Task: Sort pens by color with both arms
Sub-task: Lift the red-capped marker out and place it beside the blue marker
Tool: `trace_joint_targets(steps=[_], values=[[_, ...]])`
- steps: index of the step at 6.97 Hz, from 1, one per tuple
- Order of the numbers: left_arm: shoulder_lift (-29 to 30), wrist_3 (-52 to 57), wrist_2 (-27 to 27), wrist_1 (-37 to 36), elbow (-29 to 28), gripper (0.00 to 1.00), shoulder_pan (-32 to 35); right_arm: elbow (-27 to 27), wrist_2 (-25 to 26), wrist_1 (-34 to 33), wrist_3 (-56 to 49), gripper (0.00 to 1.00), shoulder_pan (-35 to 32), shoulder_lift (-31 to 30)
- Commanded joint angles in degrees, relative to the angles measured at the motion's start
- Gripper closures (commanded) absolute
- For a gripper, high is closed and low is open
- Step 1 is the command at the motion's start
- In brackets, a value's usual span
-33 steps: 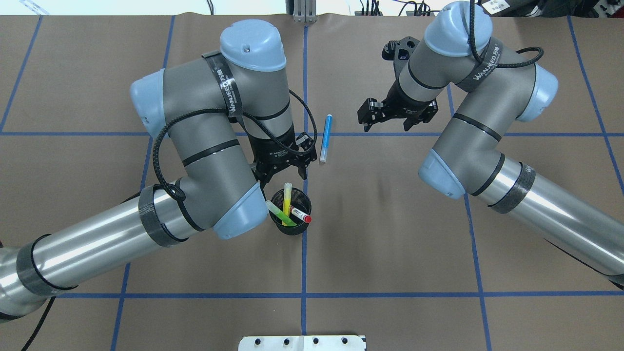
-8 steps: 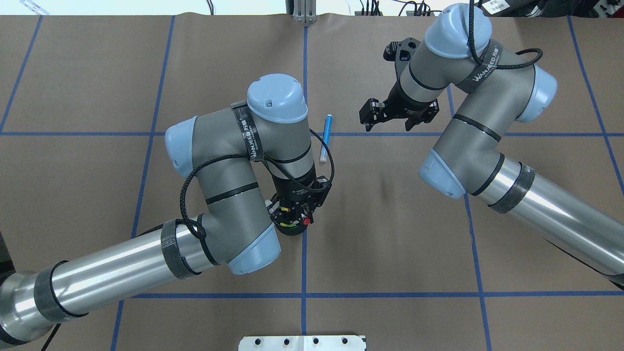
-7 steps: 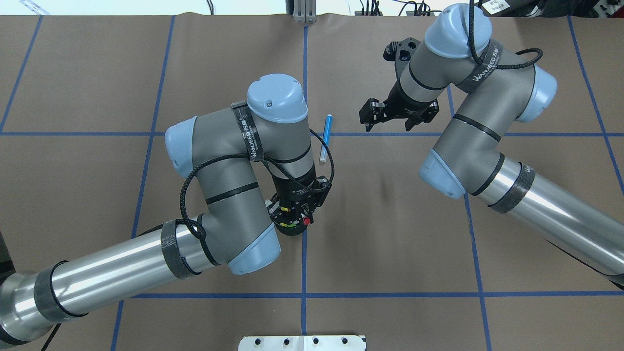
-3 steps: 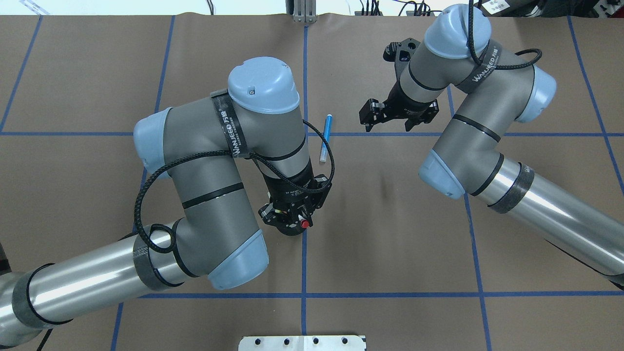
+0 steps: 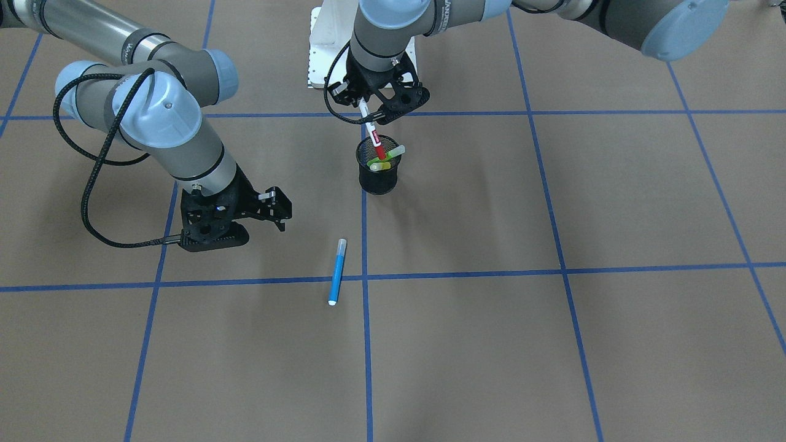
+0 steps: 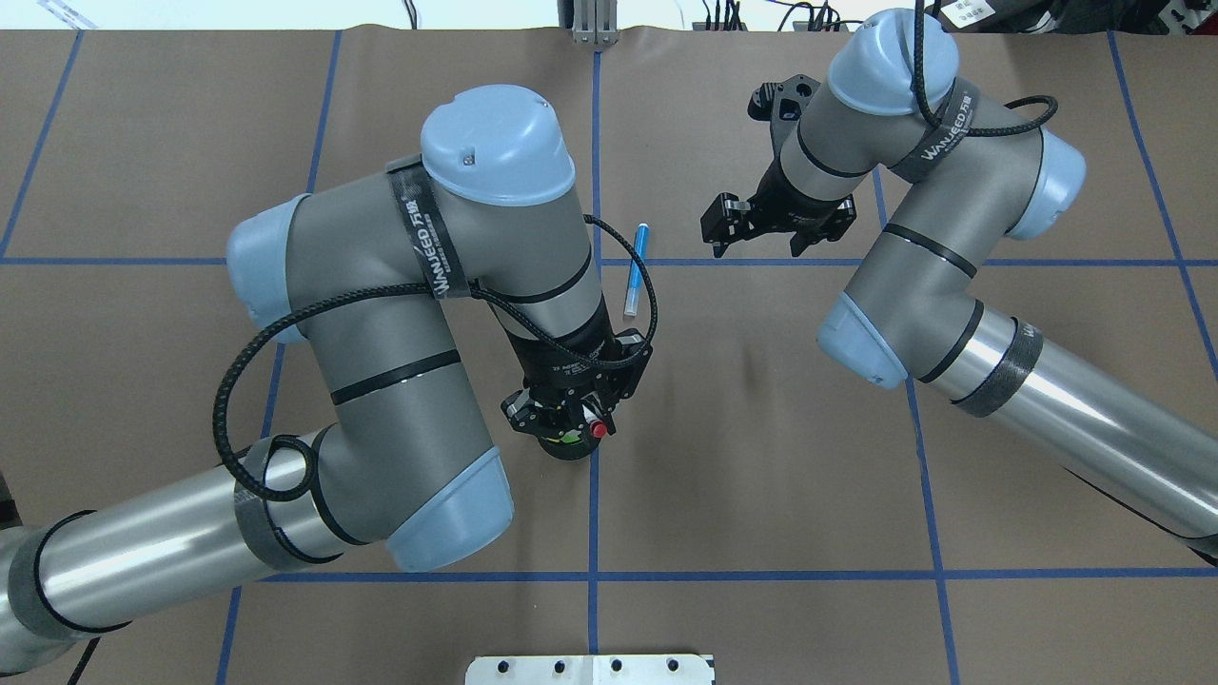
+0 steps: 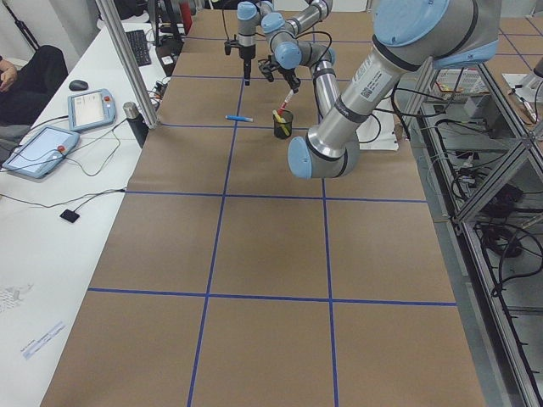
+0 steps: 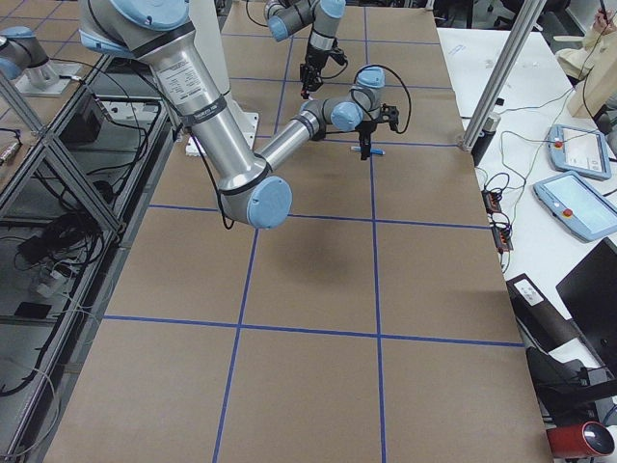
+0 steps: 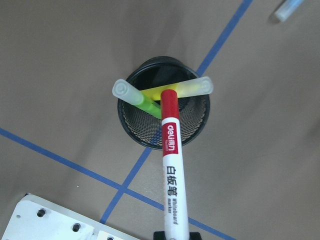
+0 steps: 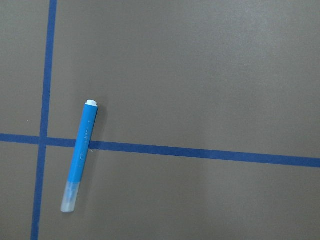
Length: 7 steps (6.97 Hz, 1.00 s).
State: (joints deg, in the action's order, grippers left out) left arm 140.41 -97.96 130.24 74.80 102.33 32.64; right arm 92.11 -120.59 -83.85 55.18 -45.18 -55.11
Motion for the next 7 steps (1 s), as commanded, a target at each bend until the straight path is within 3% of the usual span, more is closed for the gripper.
trace_joint_targets(steps=[1,2,5,7], values=[[0.1,11.3,-1.0,0.3,0.1,0.91,4.4,0.1,0.0,0.0,0.1,0.00,0.0,0.1],[0.0,19.3,-3.0,1.9,-1.3,0.91,6.7,0.4,0.0,0.0,0.2,0.00,0.0,0.1],[0.1,29.8,-3.2,18.4,-14.5,0.92,12.5,0.4,-0.1,0.0,0.2,0.00,-0.1,0.2],[0.1,38.2,-3.3,21.1,-18.9,0.92,14.0,0.4,-0.1,0.1,0.2,0.00,-0.1,0.2]])
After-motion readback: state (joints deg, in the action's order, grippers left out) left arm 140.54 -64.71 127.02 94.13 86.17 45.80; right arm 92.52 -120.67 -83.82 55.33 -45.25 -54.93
